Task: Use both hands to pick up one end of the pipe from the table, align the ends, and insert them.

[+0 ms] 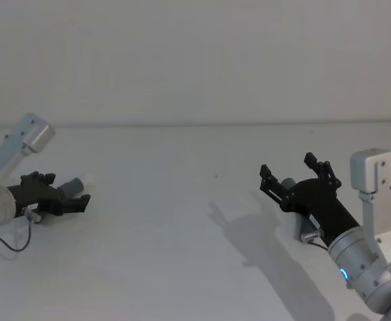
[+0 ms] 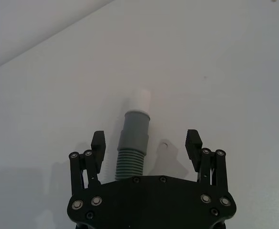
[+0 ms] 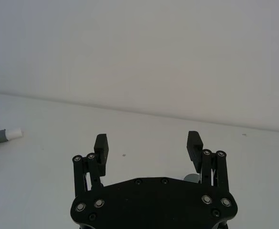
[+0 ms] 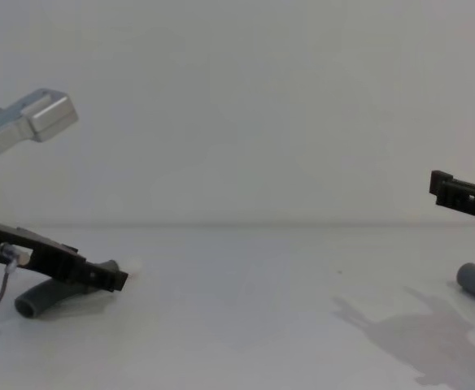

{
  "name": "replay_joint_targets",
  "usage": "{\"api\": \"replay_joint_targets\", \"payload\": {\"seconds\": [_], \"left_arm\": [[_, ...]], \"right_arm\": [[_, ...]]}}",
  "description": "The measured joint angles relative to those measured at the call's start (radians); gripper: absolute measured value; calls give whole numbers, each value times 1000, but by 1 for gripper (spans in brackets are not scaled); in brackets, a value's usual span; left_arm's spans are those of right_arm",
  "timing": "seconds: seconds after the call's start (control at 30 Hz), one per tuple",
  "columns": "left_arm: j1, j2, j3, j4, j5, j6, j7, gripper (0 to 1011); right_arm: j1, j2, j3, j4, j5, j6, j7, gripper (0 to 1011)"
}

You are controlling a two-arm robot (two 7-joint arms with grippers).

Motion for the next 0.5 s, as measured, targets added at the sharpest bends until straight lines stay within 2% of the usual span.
{"api": "replay_joint_targets", "payload": {"seconds": [0.5], "left_arm": [[-24, -20, 4, 45, 6, -6, -18, 1001]], "right_arm": [[0, 0, 0, 0, 0, 0, 0, 1002]]}}
